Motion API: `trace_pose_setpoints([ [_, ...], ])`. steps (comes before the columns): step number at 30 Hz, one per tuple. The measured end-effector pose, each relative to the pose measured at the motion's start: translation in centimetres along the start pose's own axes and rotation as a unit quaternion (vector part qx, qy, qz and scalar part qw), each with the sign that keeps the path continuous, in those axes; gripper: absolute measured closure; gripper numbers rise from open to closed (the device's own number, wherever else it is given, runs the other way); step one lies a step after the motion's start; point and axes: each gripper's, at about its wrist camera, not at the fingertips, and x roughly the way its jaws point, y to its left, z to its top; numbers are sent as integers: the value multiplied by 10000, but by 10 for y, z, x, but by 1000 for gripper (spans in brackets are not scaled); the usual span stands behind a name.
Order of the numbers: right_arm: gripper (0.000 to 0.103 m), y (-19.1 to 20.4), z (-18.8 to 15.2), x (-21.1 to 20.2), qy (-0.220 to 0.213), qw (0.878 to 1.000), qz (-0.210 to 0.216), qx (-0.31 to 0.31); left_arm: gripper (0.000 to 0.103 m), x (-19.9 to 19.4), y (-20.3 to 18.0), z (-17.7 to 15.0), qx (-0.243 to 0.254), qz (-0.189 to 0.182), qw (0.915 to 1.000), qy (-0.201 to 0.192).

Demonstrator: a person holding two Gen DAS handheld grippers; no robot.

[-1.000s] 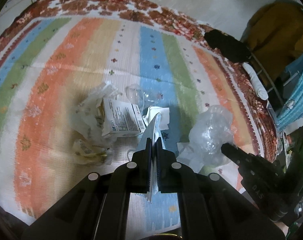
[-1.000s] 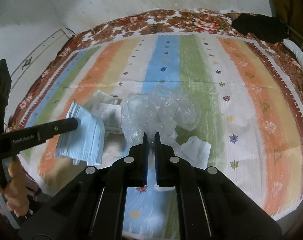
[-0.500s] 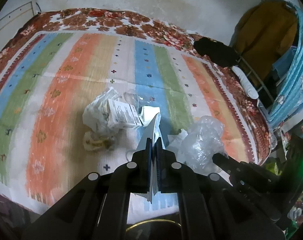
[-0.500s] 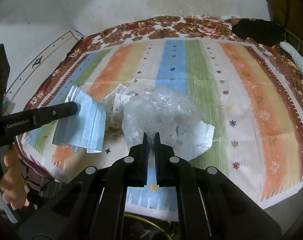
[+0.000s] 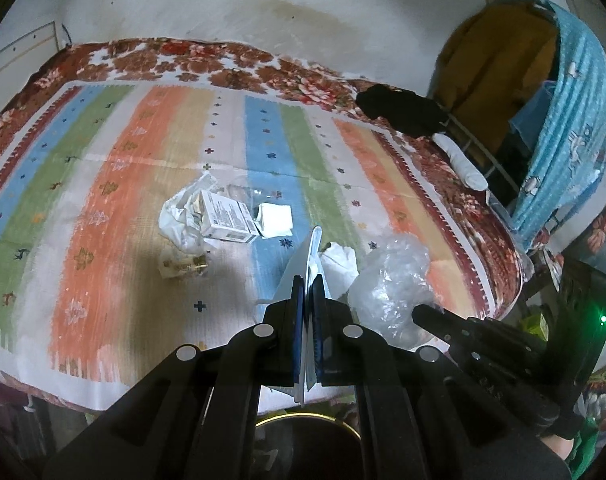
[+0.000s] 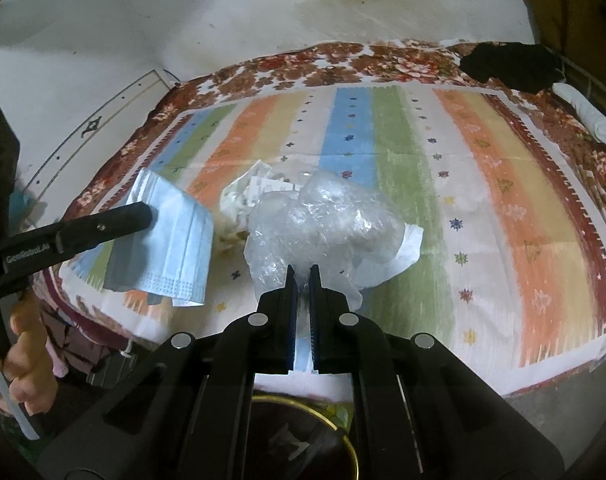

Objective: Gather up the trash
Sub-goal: 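Lift the clear bag with the right gripper toward the black bin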

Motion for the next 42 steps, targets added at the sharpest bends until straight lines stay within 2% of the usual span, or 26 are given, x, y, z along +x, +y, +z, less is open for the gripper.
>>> trace_pose_setpoints([
  [15, 99, 8, -52, -30, -2, 9999, 155, 23, 100, -27, -6, -41, 115, -356, 9993, -23],
  [21, 99, 6, -73, -34, 136, 9997, 158, 90, 100, -34, -1, -64, 65, -433, 9990, 69],
  [35, 99, 23, -124, -44, 403, 9988, 260, 18, 99, -39, -4, -114, 146, -488, 9981, 336],
  [42, 99, 22, -147, -41, 615, 9974, 243, 278, 99, -33, -8, -141, 227, -273, 9975, 610],
])
